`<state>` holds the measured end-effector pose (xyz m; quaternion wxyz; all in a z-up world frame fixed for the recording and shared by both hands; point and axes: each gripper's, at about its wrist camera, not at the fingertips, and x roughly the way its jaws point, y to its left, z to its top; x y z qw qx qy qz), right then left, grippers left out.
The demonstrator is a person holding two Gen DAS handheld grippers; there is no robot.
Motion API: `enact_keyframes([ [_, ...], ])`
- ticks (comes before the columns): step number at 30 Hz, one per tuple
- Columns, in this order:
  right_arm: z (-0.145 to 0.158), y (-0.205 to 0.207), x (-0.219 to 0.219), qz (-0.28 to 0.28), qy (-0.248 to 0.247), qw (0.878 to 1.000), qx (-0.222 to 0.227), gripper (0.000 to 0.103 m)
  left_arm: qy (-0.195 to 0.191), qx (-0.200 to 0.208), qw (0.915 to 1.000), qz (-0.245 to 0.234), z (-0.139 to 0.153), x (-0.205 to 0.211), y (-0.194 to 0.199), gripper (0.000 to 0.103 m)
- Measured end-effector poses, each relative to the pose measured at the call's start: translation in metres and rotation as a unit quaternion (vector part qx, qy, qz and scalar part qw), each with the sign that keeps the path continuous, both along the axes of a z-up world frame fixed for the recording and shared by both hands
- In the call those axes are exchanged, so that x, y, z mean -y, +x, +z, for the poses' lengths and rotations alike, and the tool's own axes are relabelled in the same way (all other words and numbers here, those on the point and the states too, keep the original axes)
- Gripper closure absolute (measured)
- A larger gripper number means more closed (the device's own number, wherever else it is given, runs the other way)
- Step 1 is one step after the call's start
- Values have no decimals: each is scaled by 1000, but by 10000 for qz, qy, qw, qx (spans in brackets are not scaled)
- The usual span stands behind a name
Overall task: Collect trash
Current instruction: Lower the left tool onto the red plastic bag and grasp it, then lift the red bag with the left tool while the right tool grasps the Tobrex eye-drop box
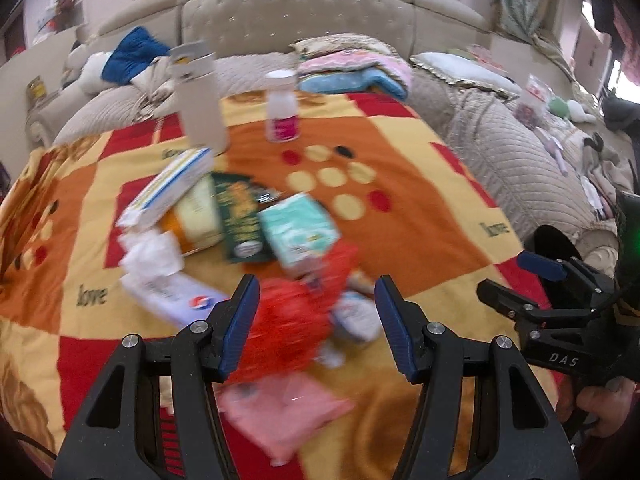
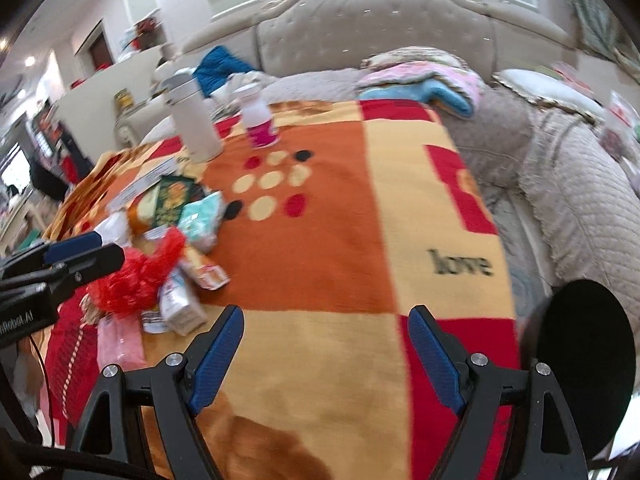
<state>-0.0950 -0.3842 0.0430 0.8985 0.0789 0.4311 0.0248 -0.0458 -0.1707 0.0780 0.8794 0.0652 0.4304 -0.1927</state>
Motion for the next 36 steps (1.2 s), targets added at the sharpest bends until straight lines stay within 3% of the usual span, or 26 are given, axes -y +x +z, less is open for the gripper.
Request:
enact_keyframes([
  [7,-7,19,-32,395,-17,9992,-102,21,103,-235,9997,-40,-16,-33,6,44],
  [12,-13,27,-45,635,72,9977,-217,21,304,-364,9980,-418,-32,-25,10,44],
  [17,-18,27,-55,821,-11,9961,-319,21,158,-460,9965,-672,-36,-14,18,45],
  [18,-18,27,-57,860,23,9957,-330,21,134,-498,9961,-717,-37,-13,19,49],
  [19,-19,27,-58,895,57,9954,-332,21,96,-538,9956,-760,-38,-12,21,65],
  [22,-18,27,-62,1002,107,9945,-303,21,-83,-650,9954,-698,-34,-16,27,84],
  [27,-22,34,-78,1235,152,9921,-181,22,-535,-440,9967,-421,-3,-38,32,88],
  [34,-41,62,-101,1512,356,9869,-441,42,-810,-219,9963,-180,20,-58,30,88],
  [36,-43,65,-107,1539,341,9865,-439,56,-851,-234,9959,-176,21,-59,30,88],
])
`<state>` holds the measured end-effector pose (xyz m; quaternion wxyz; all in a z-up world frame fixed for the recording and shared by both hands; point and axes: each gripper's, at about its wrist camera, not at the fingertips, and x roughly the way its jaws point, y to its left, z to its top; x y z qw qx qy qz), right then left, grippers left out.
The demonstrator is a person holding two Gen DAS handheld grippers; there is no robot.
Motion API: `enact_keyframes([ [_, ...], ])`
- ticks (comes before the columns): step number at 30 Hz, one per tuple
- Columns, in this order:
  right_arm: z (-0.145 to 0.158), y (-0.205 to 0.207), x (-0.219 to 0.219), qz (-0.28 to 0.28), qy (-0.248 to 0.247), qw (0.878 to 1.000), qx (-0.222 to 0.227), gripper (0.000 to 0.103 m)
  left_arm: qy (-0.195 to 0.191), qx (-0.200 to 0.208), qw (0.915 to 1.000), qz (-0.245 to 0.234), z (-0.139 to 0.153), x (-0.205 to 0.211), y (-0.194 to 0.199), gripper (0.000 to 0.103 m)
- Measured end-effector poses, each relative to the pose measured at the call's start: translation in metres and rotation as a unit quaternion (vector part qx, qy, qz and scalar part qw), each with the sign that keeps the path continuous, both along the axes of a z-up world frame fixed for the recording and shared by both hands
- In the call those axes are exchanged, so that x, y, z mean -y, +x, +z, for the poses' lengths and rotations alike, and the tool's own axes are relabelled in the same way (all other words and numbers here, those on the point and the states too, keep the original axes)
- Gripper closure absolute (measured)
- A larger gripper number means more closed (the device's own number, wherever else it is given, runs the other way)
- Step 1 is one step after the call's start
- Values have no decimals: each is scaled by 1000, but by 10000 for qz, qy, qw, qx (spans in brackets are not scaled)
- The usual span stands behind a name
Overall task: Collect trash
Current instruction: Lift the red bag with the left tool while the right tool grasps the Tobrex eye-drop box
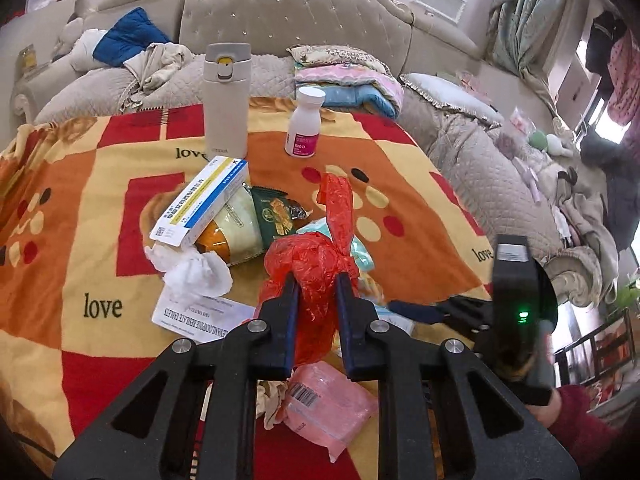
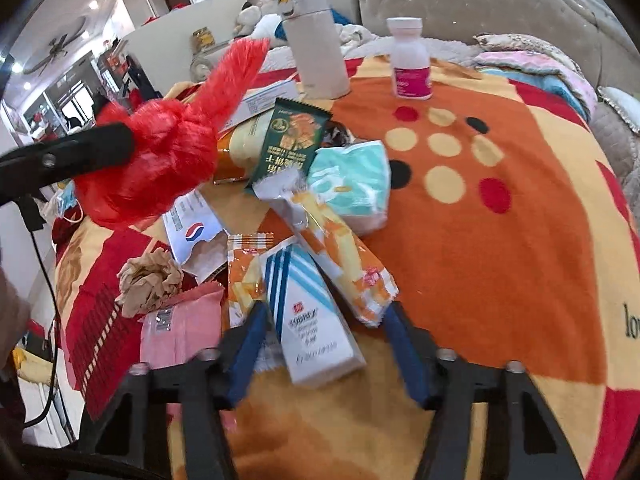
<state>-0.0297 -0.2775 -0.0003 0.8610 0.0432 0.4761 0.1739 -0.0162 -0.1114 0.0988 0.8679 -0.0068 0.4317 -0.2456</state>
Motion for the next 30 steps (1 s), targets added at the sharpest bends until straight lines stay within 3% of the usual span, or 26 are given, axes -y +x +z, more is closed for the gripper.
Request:
enact_keyframes([
  [5,7,-5,-6,84,-80,9997,212,68,-134,-3,9999,-12,5,2,-2,88],
  [13,39,-46,24,-25,-71,9984,553,75,-205,3,9998,-52,7,15,-4,88],
  [16,34,-54,33,-77,-227,9992,320,75,-193,-7,9997,-128,5,24,-8,88],
  [19,30,-56,45,-198,12,9996,185,74,-169,24,9997,-149,6,28,-12,88],
  [21,33,-55,45,-161,170,9996,131,69,-149,36,9998,-143,6,27,-12,88],
  [23,36,-53,39,-65,290,9995,137,49,-126,48,9998,-114,7,24,-12,88],
  [24,38,-52,33,-17,303,9994,186,45,-116,53,9999,-87,7,22,-12,88],
  [28,30,-41,6,210,-123,9997,101,45,-130,-30,9999,45,4,12,-10,88],
  [30,21,-34,1,220,-279,9994,18,54,-134,-65,9999,68,2,11,-10,88],
])
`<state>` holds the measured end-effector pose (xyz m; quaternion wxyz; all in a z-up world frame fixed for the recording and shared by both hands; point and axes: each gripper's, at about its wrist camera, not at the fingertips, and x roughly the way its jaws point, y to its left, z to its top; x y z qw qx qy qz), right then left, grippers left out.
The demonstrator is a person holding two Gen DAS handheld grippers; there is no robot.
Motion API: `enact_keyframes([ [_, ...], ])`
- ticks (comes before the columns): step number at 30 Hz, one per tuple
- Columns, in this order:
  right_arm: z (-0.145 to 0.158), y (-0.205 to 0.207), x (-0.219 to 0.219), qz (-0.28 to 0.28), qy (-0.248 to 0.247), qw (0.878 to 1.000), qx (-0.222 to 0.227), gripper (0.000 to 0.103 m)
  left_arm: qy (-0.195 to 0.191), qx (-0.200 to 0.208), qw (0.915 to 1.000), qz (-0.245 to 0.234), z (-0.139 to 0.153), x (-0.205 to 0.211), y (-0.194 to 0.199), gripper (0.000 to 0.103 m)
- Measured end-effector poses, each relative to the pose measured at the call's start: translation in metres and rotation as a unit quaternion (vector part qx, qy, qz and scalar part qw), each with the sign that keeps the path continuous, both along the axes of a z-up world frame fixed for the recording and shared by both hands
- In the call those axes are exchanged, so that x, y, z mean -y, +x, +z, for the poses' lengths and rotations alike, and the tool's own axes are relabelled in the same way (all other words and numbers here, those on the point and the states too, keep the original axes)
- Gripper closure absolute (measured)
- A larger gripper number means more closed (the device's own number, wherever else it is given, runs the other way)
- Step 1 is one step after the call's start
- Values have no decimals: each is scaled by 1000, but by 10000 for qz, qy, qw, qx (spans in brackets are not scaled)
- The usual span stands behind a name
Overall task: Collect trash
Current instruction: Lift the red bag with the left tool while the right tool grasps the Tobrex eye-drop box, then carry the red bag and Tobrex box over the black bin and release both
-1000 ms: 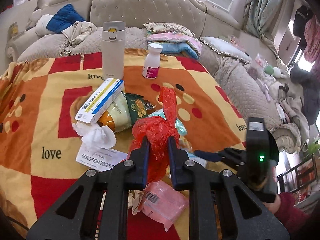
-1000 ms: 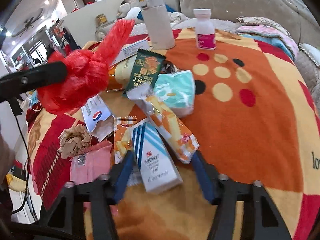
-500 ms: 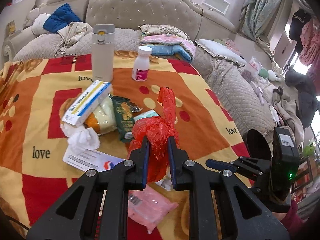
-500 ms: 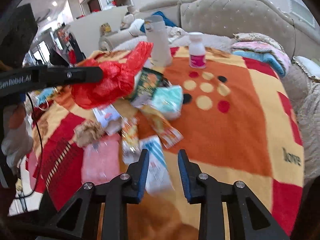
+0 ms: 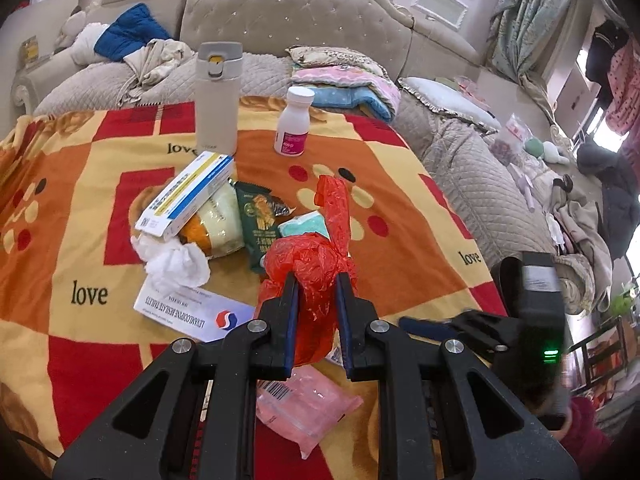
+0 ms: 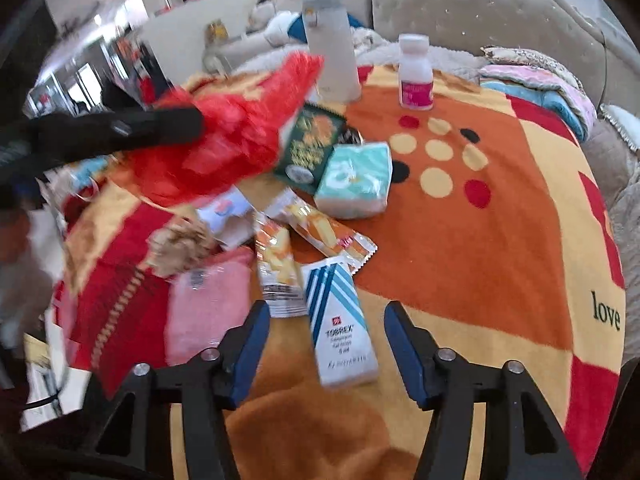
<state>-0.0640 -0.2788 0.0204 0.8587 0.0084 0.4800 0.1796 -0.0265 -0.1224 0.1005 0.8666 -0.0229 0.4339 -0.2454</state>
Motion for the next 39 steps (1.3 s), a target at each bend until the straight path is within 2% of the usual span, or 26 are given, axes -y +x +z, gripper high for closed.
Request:
enact_keyframes([
  [2,-14,7,-3,28,-26,9998,-208,72,13,-14,10000,-21,-1,2,-2,88],
  [5,-11,-1,5,-49,82,9999,-76,75,18,-24,9999,-123,-2,9,-6,88],
  [13,25,-28,50,-572,153,9973,441,75,-126,-80,9990,-427,-4,49,-9,88],
  [26,42,-57,127,-1507,175,9860,696,75,6,-58,9951,-986,-3,124,-23,88],
  [39,48,-87,203,-2324,53,9695,780,75,92,-53,9873,-1587,-7,199,-38,88],
])
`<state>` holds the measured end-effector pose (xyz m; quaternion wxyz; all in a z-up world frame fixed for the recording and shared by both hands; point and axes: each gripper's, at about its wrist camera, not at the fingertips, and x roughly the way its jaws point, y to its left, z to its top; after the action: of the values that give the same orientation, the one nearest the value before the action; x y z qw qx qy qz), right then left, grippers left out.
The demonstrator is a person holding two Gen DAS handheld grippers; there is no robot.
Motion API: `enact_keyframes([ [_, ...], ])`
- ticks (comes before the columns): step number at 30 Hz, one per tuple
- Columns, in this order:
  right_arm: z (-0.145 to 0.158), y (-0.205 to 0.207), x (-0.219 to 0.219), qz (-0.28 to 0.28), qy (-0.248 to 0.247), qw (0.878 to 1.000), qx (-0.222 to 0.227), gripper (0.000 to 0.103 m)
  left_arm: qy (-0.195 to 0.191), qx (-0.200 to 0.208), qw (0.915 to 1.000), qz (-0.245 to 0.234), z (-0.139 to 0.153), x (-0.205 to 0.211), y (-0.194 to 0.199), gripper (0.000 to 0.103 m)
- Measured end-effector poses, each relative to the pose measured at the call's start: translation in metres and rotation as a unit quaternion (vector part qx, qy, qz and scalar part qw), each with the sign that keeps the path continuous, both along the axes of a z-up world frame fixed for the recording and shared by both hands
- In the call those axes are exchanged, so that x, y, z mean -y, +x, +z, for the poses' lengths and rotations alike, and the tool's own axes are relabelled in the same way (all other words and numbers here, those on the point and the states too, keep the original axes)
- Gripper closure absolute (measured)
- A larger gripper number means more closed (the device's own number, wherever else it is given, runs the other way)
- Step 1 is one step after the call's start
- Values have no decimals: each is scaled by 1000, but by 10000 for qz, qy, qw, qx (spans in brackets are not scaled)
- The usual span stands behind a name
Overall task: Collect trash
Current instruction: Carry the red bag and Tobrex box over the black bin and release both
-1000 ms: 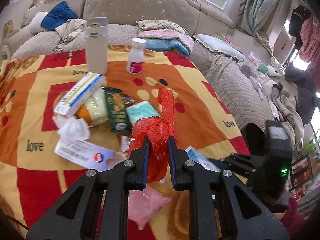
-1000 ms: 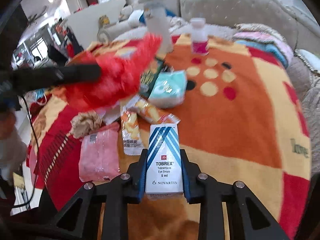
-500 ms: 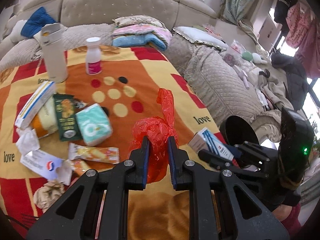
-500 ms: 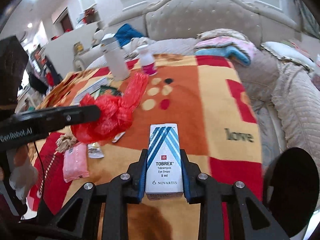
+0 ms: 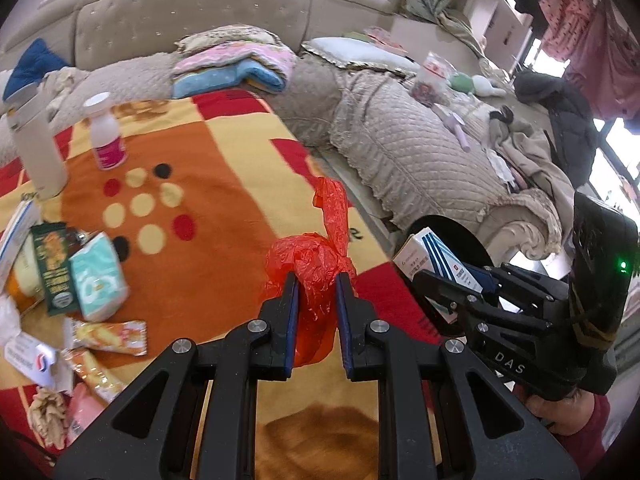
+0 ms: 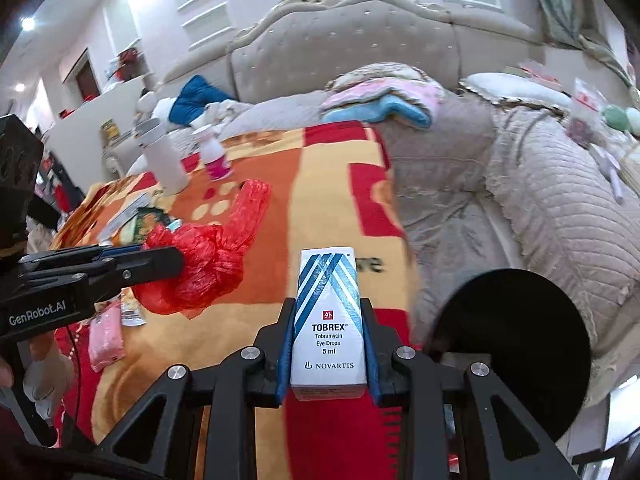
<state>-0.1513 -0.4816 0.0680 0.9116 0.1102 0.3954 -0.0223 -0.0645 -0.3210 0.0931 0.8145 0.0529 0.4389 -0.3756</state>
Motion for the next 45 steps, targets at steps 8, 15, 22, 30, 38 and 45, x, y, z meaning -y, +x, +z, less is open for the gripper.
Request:
enact_keyframes([
  [8,-7,-16,37,-429,-89,9990,-76,75,38,-76,9992,-382,-6,42,-10,88],
  [15,-15,-29,66,-731,-94,9971,-166,75,62,-194,9976,-664,-15,78,-18,88],
  [22,-25,-41,89,-980,-70,9947,-297,75,95,-324,9958,-854,-26,108,-23,88],
  [30,-40,-49,113,-1246,29,9912,-447,75,50,-538,9939,-961,-39,133,-24,88],
  [38,-50,-55,131,-1468,143,9876,-543,75,-138,-742,9922,-990,-48,149,-25,87],
  [45,-49,-60,142,-1736,221,9835,-457,39,-314,-848,9911,-977,-49,149,-24,57],
])
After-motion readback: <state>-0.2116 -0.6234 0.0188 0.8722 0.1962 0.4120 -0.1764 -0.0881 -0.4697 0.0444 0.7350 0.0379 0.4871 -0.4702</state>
